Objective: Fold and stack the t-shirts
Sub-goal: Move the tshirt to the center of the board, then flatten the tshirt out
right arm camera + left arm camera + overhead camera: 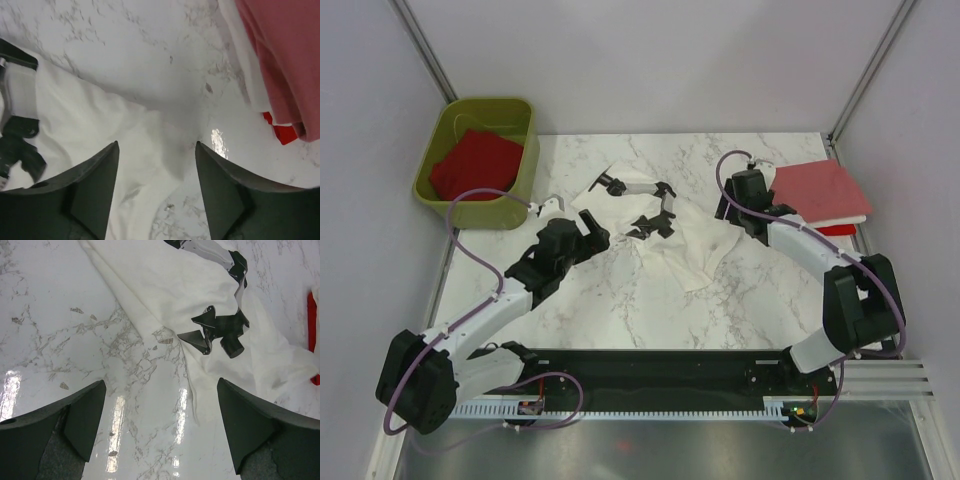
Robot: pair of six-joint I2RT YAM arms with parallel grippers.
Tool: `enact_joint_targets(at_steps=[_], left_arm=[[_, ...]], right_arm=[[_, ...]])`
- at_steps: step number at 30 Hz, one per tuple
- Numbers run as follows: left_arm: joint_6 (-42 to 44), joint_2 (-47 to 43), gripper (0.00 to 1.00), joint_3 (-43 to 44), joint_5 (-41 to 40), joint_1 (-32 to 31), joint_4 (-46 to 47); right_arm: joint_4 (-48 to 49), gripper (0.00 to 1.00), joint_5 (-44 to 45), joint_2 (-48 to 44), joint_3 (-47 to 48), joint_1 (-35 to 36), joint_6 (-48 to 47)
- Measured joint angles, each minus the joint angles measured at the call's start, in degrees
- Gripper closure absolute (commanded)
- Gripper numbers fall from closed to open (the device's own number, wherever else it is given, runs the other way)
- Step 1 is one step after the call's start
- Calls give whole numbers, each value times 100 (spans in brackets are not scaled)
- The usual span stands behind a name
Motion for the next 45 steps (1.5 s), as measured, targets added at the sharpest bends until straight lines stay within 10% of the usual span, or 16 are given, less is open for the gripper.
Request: enact_joint_targets(at_steps=[8, 24, 30, 33, 41, 45], left_arm=[[0, 52, 0, 42, 15, 0, 4], [0, 267, 0, 50, 11, 0, 2], [2, 299, 0, 50, 33, 0, 4], [2, 367, 0, 55, 94, 0, 2], [2, 525, 0, 107, 168, 0, 4], [7, 673, 0, 184, 282, 0, 13]], right_arm=[[-337, 39, 205, -444, 2, 949, -455], [-20, 32, -627, -684, -1694, 2247, -612], [107, 93, -494, -431, -1572, 2302, -669], [24, 100, -208, -470, -1502, 2302, -629], [-372, 96, 866, -1292, -994, 1808, -389], [-332, 45, 1036, -1467, -927, 1373, -221]])
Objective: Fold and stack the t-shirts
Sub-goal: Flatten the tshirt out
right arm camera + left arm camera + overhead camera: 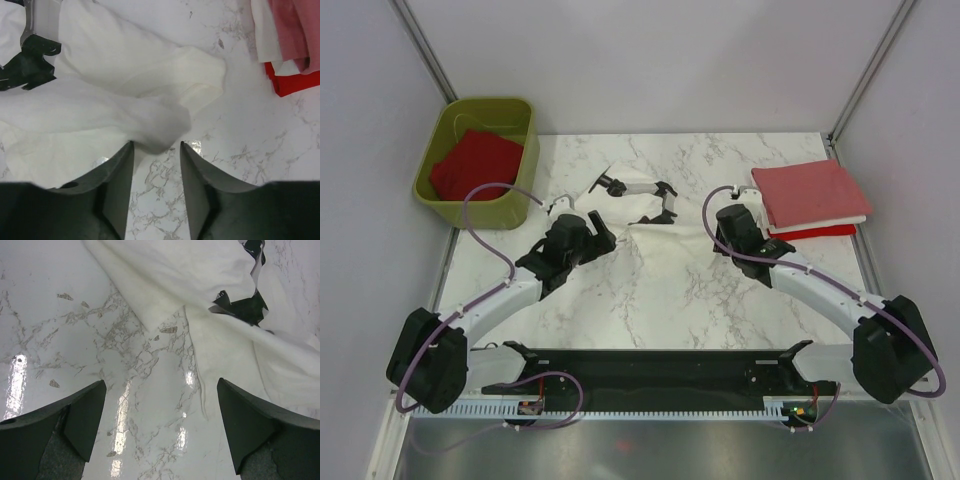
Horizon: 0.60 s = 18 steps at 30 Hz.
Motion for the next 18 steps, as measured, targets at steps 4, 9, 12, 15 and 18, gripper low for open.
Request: enact_joint_targets(at_steps=[4, 9, 12, 15, 18], left_arm=[[17, 72, 0, 37, 107, 0, -2], [42, 96, 0, 59, 155, 0, 0], [68, 131, 0, 70, 166, 0, 11], [87, 138, 0, 70, 168, 0, 13], [101, 140, 0, 72, 170, 0, 13]], right_arm=[[138, 42, -136, 0, -219, -37, 0], [293, 43, -546, 37, -483, -26, -7], [514, 43, -990, 37, -682, -26, -63], [761, 41, -1495, 9, -907, -17, -146], [907, 38, -1829, -92, -1106, 55, -221]])
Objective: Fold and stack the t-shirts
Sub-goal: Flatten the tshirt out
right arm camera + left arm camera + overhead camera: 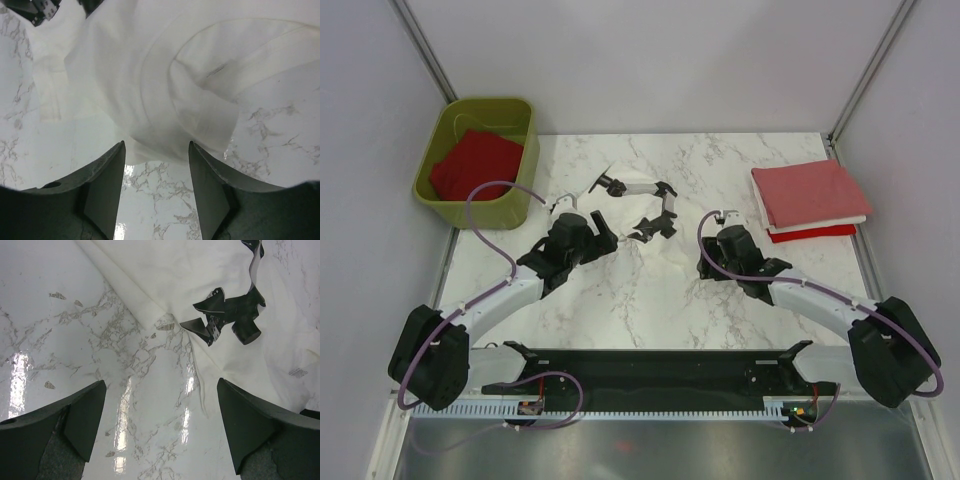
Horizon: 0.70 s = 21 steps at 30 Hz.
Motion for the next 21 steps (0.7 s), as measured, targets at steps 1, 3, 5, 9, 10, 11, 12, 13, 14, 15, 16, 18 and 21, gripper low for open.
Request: enact_joint_targets(at_steps=[1, 3, 5, 9, 10, 11, 12, 13, 14, 15, 16, 18, 21], left_arm=[[2, 0, 0, 0, 2, 0, 0], [4, 0, 0, 0, 9, 0, 0], [4, 0, 0, 0, 28, 0, 2], [7, 0, 0, 0, 103, 0, 2], [7, 0, 0, 0, 109, 0, 2], [7, 0, 0, 2, 116, 0, 2], [7, 0, 0, 9, 120, 0, -2], [7, 0, 0, 11, 127, 0, 4], [7, 0, 0, 17, 131, 0, 7], [7, 0, 0, 22, 136, 0, 11], [7, 0, 0, 28, 140, 0, 11], [7, 0, 0, 33, 142, 0, 24], [7, 0, 0, 42, 142, 0, 22]], right_arm=[[37, 34, -79, -52, -57, 46, -20], [79, 30, -166, -157, -129, 105, -46], [136, 29, -229, -334, -212, 199, -74], [251, 33, -321, -721, -365, 428, -79], [295, 34, -343, -791, -407, 516, -61], [323, 34, -372, -831, -439, 581, -50], [356, 34, -413, -850, -476, 667, -31], [389, 34, -437, -839, -511, 743, -2], [407, 36, -459, -793, -544, 831, 28], [422, 36, -470, -710, -562, 898, 61], [439, 37, -479, -601, -566, 953, 98], [509, 38, -485, -330, -566, 1016, 162], [610, 39, -485, 33, -564, 1023, 243]])
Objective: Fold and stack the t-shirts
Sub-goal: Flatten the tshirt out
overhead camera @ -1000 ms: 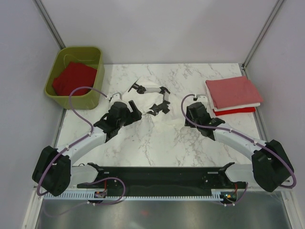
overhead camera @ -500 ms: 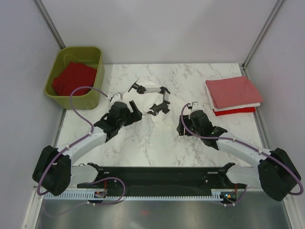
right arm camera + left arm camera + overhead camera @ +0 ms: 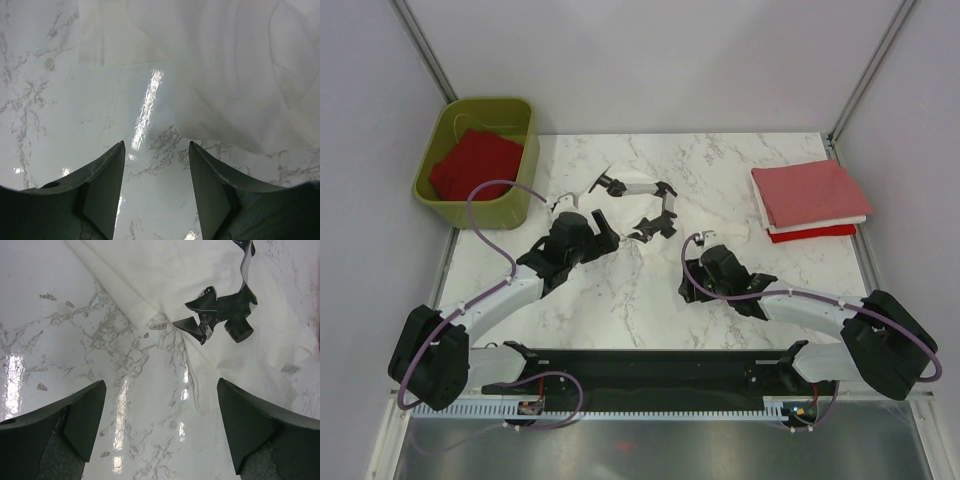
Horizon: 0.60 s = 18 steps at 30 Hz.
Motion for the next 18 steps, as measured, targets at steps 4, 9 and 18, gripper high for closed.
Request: enact_joint_targets(at_steps=[4, 9, 18], left_arm=[[0, 0, 0, 2, 0, 0, 2], [2, 0, 0, 2, 2, 0, 2], [2, 0, 0, 2, 2, 0, 0]], right_arm=[[127, 39, 35, 490, 68, 0, 76], [197, 39, 291, 704, 323, 0, 142], [52, 49, 990, 1010, 870, 0, -15]])
